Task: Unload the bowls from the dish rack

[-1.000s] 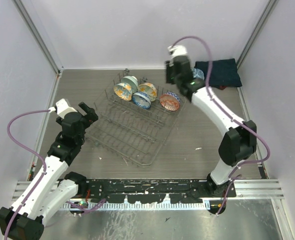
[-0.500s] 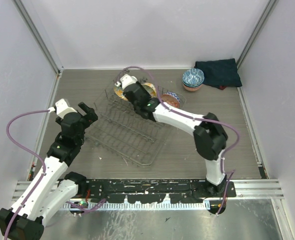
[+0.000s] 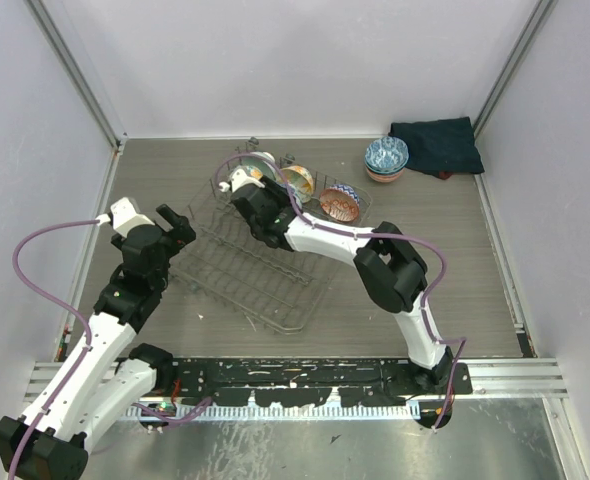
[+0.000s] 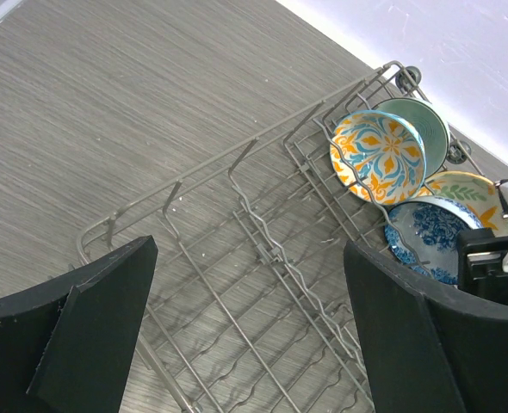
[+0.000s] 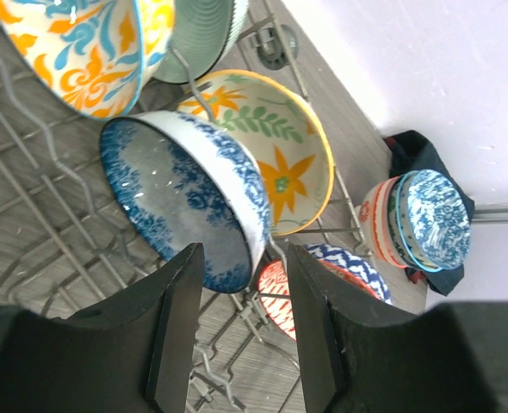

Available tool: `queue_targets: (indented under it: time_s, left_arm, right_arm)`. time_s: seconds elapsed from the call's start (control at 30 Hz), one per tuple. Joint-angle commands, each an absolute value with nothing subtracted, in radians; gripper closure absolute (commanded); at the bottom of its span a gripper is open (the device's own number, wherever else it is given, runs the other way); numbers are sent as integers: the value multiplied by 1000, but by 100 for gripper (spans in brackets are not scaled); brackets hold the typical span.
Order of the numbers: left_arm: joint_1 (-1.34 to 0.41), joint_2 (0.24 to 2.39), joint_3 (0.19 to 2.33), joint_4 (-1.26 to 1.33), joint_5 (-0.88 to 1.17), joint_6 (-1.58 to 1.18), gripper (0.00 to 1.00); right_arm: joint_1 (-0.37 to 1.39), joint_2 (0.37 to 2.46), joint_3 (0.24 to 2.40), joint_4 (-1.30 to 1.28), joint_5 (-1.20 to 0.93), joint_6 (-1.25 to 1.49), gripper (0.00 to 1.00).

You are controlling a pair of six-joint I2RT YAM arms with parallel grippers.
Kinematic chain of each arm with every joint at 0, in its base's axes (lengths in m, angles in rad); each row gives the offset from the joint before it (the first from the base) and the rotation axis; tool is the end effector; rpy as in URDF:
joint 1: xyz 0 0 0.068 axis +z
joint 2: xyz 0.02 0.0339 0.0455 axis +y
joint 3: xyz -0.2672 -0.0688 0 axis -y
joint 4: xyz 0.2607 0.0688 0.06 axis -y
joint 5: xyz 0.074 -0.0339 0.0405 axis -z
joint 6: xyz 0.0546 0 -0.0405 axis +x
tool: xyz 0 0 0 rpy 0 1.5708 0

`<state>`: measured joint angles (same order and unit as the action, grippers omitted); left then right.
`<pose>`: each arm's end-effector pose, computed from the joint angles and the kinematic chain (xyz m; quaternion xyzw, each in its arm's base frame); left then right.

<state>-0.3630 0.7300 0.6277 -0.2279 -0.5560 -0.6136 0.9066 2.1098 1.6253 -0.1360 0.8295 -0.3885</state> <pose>0.1974 -0.0442 0.2857 -0.2561 0.7564 -0.0650 0.5984 0.3436 0.3736 0.2100 -0.3439 0.7603 -0.2391 0.4965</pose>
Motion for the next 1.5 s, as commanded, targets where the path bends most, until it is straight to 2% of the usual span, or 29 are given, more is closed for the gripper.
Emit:
queue_targets:
  time_s: [0.0, 0.27, 0.57, 0.9, 1.47]
  left_arm:
    - [-365, 721, 638, -192, -563, -607, 2]
    - [-365, 719, 638, -193, -563, -606, 2]
    - [-365, 719, 639, -192, -561, -607, 2]
    - [-365, 726, 637, -190, -560, -608, 2]
    - [-365, 726, 637, -190, -563, -606, 2]
  right_arm:
    - [910, 2104, 1671, -47, 909, -432, 51]
    - [910, 2108, 1664, -3, 922, -469, 51]
    - [896, 2155, 1702, 0, 919, -484, 57]
    - [856, 2179, 1712, 0, 901, -476, 59]
    - [830, 2187, 1686, 54, 907, -480, 75]
